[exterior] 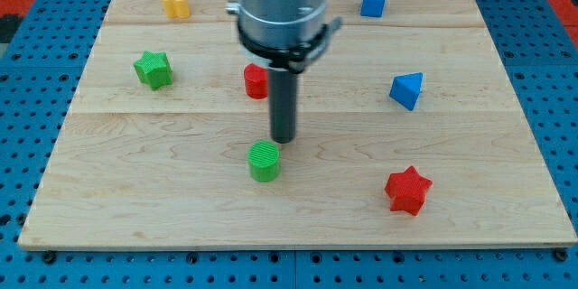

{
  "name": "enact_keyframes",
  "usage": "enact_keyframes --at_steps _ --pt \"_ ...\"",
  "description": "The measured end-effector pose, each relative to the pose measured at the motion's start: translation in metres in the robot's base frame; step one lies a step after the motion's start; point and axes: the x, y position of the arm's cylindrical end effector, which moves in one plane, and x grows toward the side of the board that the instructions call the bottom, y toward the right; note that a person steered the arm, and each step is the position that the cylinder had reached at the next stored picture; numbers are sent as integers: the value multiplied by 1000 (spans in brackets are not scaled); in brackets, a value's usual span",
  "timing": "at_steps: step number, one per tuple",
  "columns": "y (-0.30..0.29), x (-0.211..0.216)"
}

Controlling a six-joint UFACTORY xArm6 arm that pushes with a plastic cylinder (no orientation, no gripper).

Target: Push the red circle to the bottom left

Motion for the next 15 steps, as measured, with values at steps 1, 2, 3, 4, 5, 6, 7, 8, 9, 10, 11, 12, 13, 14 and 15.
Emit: enact_keyframes --at_steps 1,2,3,4,5,6,7,8,9,10,11,12,13,14,15 --pt "-6 49" --pt "1 16" --pt "52 -46" --pt "97 -76" --pt "99 -82" --pt "99 -85" --pt "95 -91" --pt "53 -94" --pt "-20 -93" --pt "-61 -91" --pt "-59 -91" --pt "-85 -96" --pt "-98 -123" --pt "-138 -69" --pt "-151 -17"
